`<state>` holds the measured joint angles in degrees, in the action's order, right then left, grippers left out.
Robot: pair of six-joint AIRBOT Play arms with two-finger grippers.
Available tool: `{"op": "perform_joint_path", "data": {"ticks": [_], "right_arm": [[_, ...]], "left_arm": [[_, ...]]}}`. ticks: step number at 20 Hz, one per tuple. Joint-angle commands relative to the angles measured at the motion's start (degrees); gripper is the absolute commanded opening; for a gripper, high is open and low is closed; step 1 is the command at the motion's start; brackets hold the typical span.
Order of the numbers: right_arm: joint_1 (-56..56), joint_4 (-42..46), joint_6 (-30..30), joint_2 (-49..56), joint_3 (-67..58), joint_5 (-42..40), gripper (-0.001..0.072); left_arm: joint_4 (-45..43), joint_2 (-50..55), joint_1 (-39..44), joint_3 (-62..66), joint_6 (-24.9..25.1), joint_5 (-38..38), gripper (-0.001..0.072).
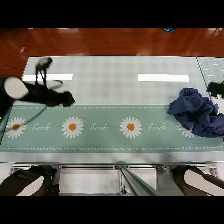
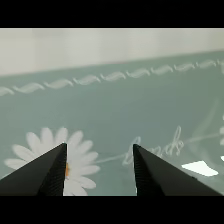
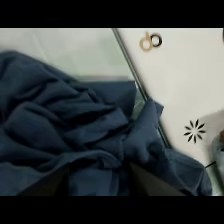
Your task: Fold the shirts.
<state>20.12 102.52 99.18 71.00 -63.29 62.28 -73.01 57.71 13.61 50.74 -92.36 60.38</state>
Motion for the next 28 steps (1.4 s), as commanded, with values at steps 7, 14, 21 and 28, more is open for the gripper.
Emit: {"op": "perform_joint_path", "data": {"ticks": [7, 14, 21, 28], "right_arm": [[5.73, -18.25, -12.55, 7.98, 8.61, -3.93, 0.0413], [5.73, -32.98, -21.35, 6.45, 4.37, -2.1, 0.0031], [4.96, -54.18, -25.88, -8.04, -18.16, -2.47, 0.003], [-13.66, -50.93, -25.51, -11.06, -42.71, -5.16, 0.003]], "left_arm": [[4.52, -3.39, 9.33, -10.99, -6.45, -9.86, 0.0505], [2.27, -5.9, 3.61, -10.93, -6.34, -10.16, 0.0505], [2.51, -17.79, -12.98, -10.97, -5.79, -7.82, 0.0505], [2.21, -18.27, -12.2, -10.95, -2.67, -7.56, 0.0505]]}}
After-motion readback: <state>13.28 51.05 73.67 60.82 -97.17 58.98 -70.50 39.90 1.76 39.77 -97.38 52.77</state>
